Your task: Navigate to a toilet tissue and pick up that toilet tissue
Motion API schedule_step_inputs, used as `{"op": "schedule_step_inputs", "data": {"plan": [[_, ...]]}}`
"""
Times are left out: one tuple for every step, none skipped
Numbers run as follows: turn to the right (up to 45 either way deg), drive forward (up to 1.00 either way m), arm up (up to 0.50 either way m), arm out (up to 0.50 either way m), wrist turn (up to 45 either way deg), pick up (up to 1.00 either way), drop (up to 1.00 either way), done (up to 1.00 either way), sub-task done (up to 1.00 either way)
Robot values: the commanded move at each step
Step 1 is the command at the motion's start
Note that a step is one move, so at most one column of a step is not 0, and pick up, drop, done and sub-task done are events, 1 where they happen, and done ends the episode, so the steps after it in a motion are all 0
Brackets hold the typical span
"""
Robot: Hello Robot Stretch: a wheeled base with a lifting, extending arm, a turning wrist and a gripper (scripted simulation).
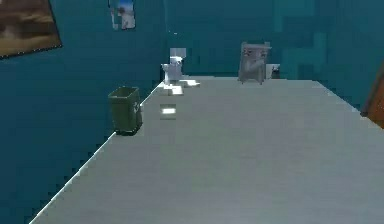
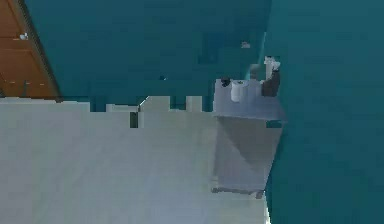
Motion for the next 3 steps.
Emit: {"op": "schedule_step_inputs", "data": {"plan": [[0.0, 0.15, 0.00, 0.00, 0.0, 0.00, 0.00, 0.00, 0.00], [45.0, 0.00, 0.00, 0.00, 0.0, 0.00, 0.00, 0.00, 0.00], [39.0, 0.00, 0.00, 0.00, 0.0, 0.00, 0.00, 0.00, 0.00]]}}
